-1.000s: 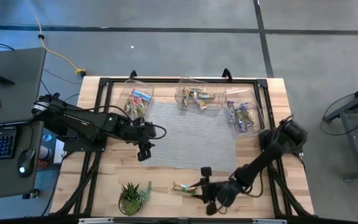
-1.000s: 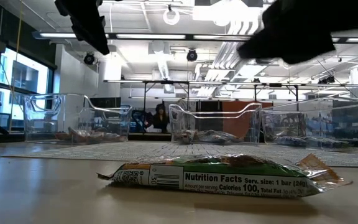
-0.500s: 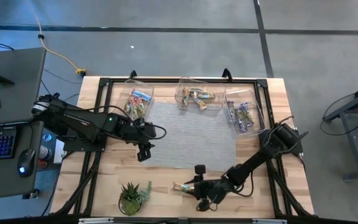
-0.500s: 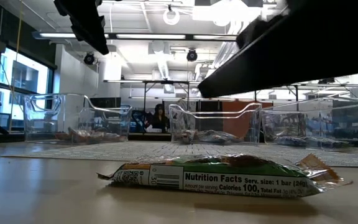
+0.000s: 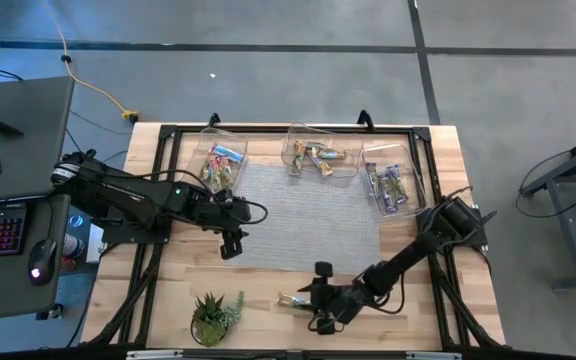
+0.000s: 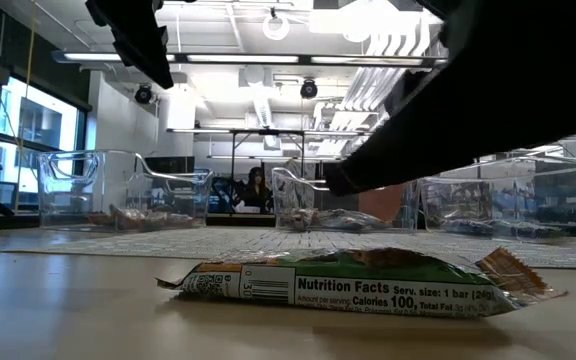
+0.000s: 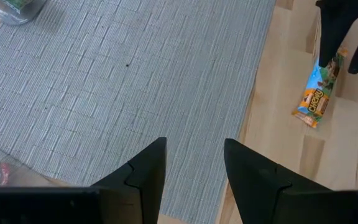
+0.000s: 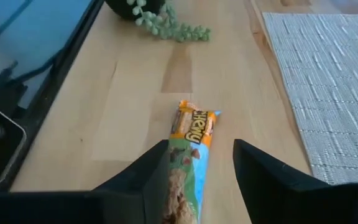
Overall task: Pick and place Granola Bars by type
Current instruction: Put the yellow granola bar into the middle transparent bin
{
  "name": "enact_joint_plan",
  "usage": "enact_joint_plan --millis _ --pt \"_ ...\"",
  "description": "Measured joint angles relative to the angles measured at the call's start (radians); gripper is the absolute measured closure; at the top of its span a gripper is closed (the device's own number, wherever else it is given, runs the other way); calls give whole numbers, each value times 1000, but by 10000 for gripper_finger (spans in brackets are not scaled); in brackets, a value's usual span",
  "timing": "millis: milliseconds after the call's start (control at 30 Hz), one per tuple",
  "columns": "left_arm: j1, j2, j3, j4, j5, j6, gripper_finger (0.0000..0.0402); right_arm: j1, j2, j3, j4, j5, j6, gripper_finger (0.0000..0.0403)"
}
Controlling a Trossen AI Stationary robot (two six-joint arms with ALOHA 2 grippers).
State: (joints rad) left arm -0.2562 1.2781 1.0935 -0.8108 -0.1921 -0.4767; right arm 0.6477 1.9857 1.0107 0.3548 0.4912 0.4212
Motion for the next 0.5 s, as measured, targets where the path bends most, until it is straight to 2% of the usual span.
enact_joint_plan --millis 133,233,500 --pt "0 0 0 -3 0 0 246 14 0 0 -35 36 -22 220" --pt "0 0 0 -8 0 0 246 15 0 0 -55 47 41 200" --pt "0 0 0 -8 1 0 246 55 72 0 -18 -9 31 174"
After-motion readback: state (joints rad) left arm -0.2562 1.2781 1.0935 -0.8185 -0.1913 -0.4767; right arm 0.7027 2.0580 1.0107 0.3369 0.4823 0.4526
